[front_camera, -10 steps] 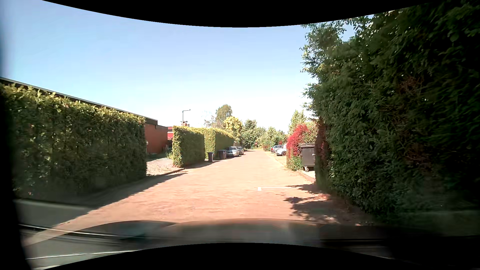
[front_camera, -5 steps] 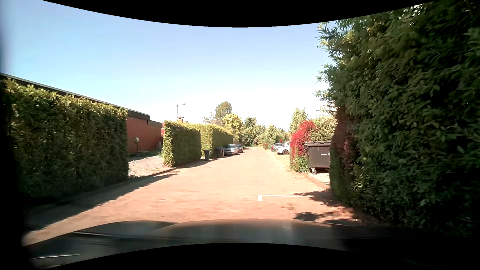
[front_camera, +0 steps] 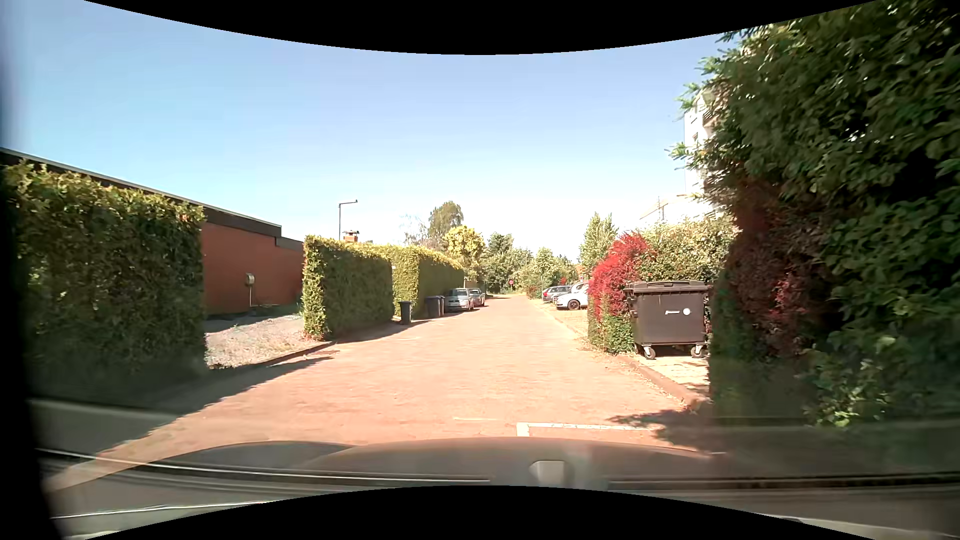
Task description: Follow the waypoints while adhering to traffic rules and regulations
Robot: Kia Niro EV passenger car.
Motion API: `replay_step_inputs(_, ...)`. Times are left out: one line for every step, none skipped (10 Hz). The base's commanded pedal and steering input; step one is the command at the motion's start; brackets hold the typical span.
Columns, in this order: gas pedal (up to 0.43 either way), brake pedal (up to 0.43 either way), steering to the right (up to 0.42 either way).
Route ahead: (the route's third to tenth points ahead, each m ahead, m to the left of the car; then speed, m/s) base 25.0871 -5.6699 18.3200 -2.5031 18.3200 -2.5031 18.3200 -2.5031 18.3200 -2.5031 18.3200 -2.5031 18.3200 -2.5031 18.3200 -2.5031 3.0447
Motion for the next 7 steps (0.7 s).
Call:
replay_step_inputs(0.079, 0.006, -0.003)
replay_step_inputs(0.079, 0.006, -0.004)
replay_step_inputs(0.079, 0.006, -0.005)
replay_step_inputs(0.079, 0.006, -0.004)
replay_step_inputs(0.079, 0.006, -0.005)
replay_step_inputs(0.079, 0.006, -0.005)
replay_step_inputs(0.067, 0.006, -0.005)
